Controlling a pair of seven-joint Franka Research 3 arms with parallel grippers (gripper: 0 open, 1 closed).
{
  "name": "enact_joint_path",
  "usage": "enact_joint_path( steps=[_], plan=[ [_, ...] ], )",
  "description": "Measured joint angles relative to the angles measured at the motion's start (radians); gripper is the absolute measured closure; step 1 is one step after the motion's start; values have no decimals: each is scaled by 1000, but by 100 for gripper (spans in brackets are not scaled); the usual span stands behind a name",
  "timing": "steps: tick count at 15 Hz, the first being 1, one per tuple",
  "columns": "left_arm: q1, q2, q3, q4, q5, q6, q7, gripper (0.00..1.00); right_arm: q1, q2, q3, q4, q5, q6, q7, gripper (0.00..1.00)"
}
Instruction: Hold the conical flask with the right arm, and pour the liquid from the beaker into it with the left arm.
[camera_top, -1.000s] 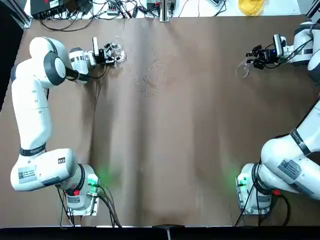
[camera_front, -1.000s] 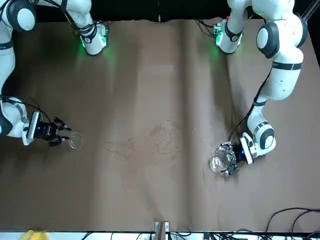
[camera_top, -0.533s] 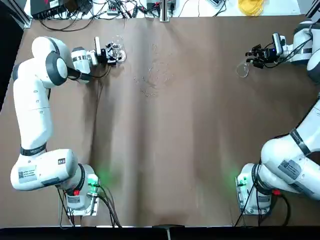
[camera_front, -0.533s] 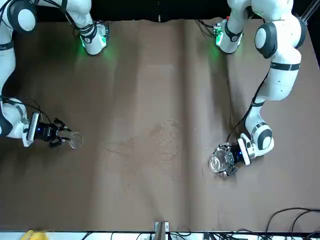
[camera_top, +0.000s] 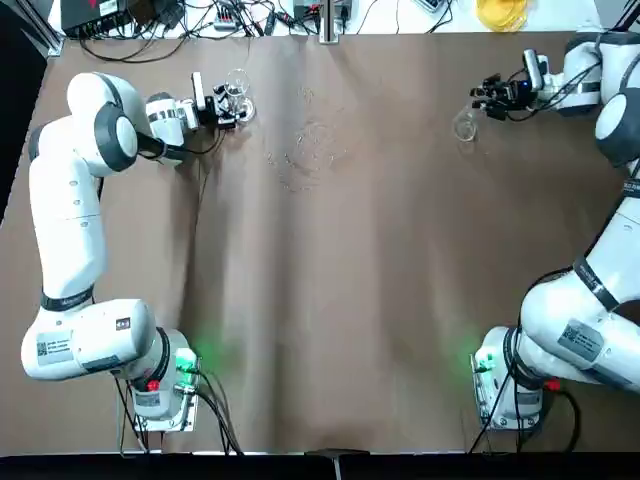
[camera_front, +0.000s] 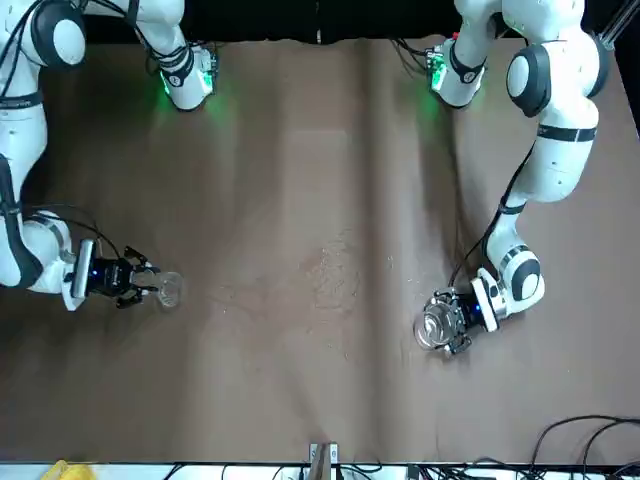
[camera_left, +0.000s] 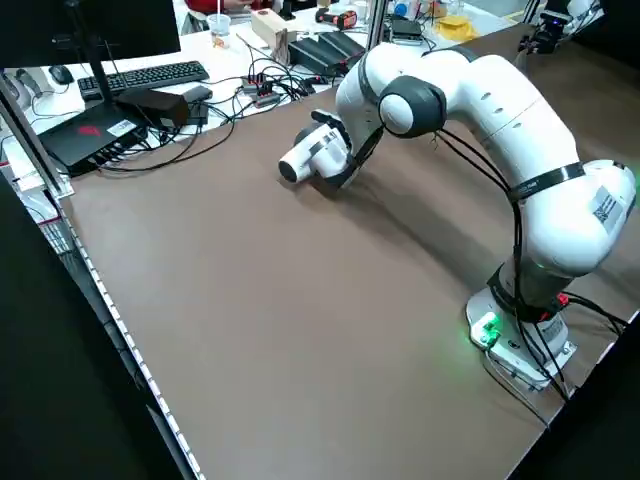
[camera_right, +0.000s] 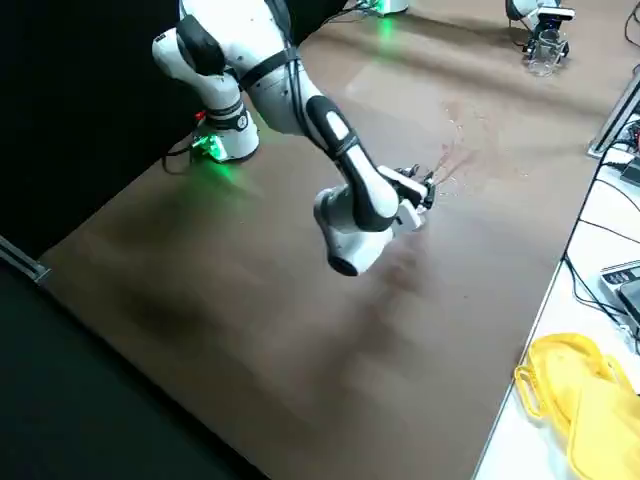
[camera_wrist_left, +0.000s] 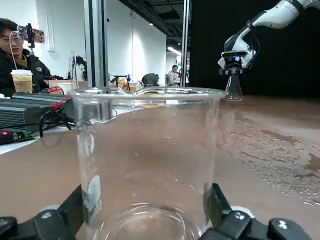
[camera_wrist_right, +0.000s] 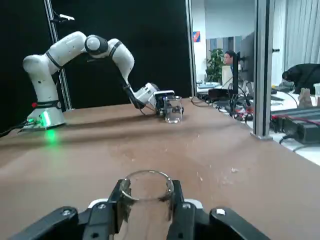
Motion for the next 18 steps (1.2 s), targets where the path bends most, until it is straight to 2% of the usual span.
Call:
enact_joint_path(
  steps=[4, 8, 13, 16, 17, 18],
  plan=[
    [-6, -6, 3, 23, 1, 3, 12, 2, 110, 0, 3, -21, 93, 71, 8, 61],
    [-28, -69, 4, 37, 16, 18, 9, 2, 225, -42, 6, -88, 204, 199, 9, 61],
    [-70, -190, 3, 39, 125, 100, -142, 2, 362, -125, 6, -191, 367, 309, 9, 61],
    [-109, -243, 2, 38, 216, 124, -227, 2, 454, -155, 7, -219, 453, 402, 9, 61],
    [-125, -262, 2, 38, 246, 138, -254, 2, 487, -160, 7, -224, 494, 415, 9, 61],
    [-158, -298, 2, 37, 314, 165, -337, 2, 554, -165, 7, -230, 577, 462, 6, 61]
  ],
)
